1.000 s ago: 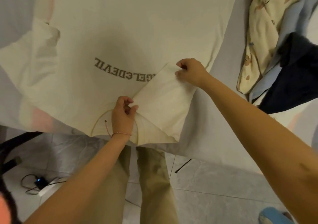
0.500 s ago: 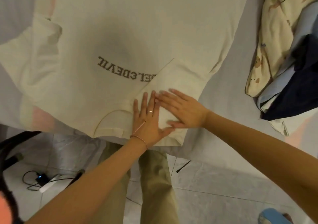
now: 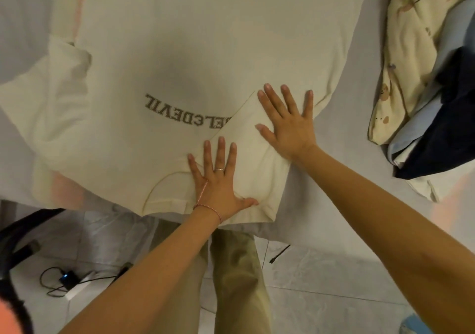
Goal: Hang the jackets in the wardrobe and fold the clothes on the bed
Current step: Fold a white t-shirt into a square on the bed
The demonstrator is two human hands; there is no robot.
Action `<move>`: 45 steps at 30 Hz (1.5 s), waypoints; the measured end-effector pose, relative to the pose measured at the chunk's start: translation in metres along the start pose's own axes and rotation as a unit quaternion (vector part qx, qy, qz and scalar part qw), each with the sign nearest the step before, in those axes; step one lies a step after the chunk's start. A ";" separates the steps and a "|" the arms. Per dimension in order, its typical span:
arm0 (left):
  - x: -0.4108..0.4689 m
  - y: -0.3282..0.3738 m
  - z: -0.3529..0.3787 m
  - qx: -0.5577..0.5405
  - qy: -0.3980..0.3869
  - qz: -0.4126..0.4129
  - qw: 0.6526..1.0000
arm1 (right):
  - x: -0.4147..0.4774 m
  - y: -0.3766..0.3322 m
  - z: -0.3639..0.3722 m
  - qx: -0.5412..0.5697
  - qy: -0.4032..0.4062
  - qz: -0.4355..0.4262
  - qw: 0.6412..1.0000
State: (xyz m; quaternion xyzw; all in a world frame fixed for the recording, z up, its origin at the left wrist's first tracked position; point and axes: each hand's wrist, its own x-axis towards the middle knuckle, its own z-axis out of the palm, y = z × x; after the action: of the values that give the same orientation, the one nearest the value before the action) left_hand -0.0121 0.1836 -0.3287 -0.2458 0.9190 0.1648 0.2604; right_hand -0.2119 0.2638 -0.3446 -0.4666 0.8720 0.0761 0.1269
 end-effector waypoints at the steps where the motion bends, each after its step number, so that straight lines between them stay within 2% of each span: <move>1: -0.001 -0.001 0.000 0.001 -0.003 0.004 1.000 | 0.004 -0.003 -0.002 0.011 0.000 0.041 0.999; 4: -0.005 -0.009 -0.002 0.007 0.004 0.009 1.000 | -0.002 -0.042 -0.007 0.100 0.049 0.158 0.981; 6: -0.007 -0.019 -0.002 0.021 0.011 0.026 0.999 | -0.036 -0.076 -0.001 0.161 0.058 0.155 0.973; 8: -0.008 -0.034 -0.005 0.056 0.004 0.057 0.997 | -0.089 -0.102 0.014 0.171 0.014 0.154 0.973; 12: -0.007 -0.053 -0.014 0.090 -0.049 0.107 0.989 | -0.152 -0.108 0.035 0.132 -0.073 0.252 0.956; 14: -0.005 -0.064 -0.023 0.057 -0.067 0.147 0.985 | -0.144 -0.114 0.023 0.142 -0.084 0.281 0.945; 16: -0.005 -0.083 -0.034 -0.024 -0.017 0.170 0.985 | -0.125 -0.124 0.004 0.184 -0.044 0.304 0.934; 18: -0.004 -0.110 -0.049 -0.146 0.119 0.103 0.977 | -0.103 -0.133 -0.015 0.223 0.034 0.294 0.929; 20: -0.001 -0.151 -0.069 -0.258 0.251 -0.075 0.930 | -0.075 -0.146 -0.030 0.255 0.106 0.245 0.929; 22: 0.008 -0.202 -0.091 -0.345 0.312 -0.294 0.835 | -0.046 -0.163 -0.042 0.329 0.123 0.197 0.915; 24: 0.018 -0.250 -0.112 -0.413 0.309 -0.447 0.731 | -0.022 -0.183 -0.052 0.382 0.113 0.153 0.904; 25: 0.024 -0.273 -0.118 -0.440 0.306 -0.469 0.702 | -0.011 -0.194 -0.055 0.388 0.110 0.130 0.906; 26: 0.028 -0.289 -0.123 -0.474 0.306 -0.449 0.693 | -0.002 -0.206 -0.057 0.399 0.104 0.108 0.905; 27: 0.030 -0.303 -0.128 -0.505 0.293 -0.406 0.703 | 0.009 -0.219 -0.060 0.419 0.095 0.089 0.899; 29: 0.034 -0.318 -0.130 -0.518 0.223 -0.353 0.747 | 0.026 -0.241 -0.067 0.470 0.071 0.059 0.878; 30: 0.035 -0.326 -0.130 -0.520 0.189 -0.344 0.759 | 0.035 -0.253 -0.070 0.491 0.060 0.049 0.867; 31: 0.034 -0.329 -0.129 -0.532 0.164 -0.344 0.756 | 0.043 -0.262 -0.071 0.509 0.045 0.041 0.859; 33: 0.032 -0.335 -0.124 -0.573 0.153 -0.358 0.721 | 0.056 -0.276 -0.072 0.536 -0.004 0.034 0.844; 35: 0.029 -0.331 -0.125 -0.609 0.176 -0.374 0.677 | 0.068 -0.286 -0.073 0.551 -0.060 0.062 0.830; 37: 0.023 -0.315 -0.133 -0.623 0.250 -0.380 0.636 | 0.078 -0.288 -0.078 0.605 -0.114 0.132 0.777; 38: 0.018 -0.305 -0.138 -0.613 0.300 -0.372 0.630 | 0.081 -0.286 -0.082 0.645 -0.138 0.160 0.734; 39: 0.010 -0.292 -0.144 -0.593 0.346 -0.342 0.642 | 0.083 -0.284 -0.083 0.688 -0.160 0.182 0.684; 40: 0.001 -0.276 -0.149 -0.573 0.382 -0.280 0.669 | 0.084 -0.279 -0.084 0.734 -0.180 0.205 0.622; 41: -0.006 -0.260 -0.152 -0.551 0.396 -0.194 0.708 | 0.083 -0.272 -0.082 0.788 -0.191 0.233 0.538; 42: -0.012 -0.245 -0.153 -0.524 0.373 -0.097 0.760 | 0.083 -0.264 -0.081 0.840 -0.193 0.264 0.434; 43: -0.016 -0.231 -0.153 -0.481 0.303 0.003 0.823 | 0.080 -0.256 -0.080 0.879 -0.177 0.301 0.325; 44: -0.018 -0.219 -0.150 -0.409 0.210 0.094 0.883 | 0.077 -0.247 -0.078 0.898 -0.152 0.339 0.235; 45: -0.019 -0.212 -0.144 -0.313 0.126 0.154 0.929 | 0.072 -0.236 -0.077 0.905 -0.130 0.363 0.179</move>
State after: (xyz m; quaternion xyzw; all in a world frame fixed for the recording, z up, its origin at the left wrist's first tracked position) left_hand 0.0589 -0.0467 -0.2389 -0.1884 0.8728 0.4496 0.0239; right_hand -0.0651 0.0570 -0.2957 0.3572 0.3781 -0.6692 0.5308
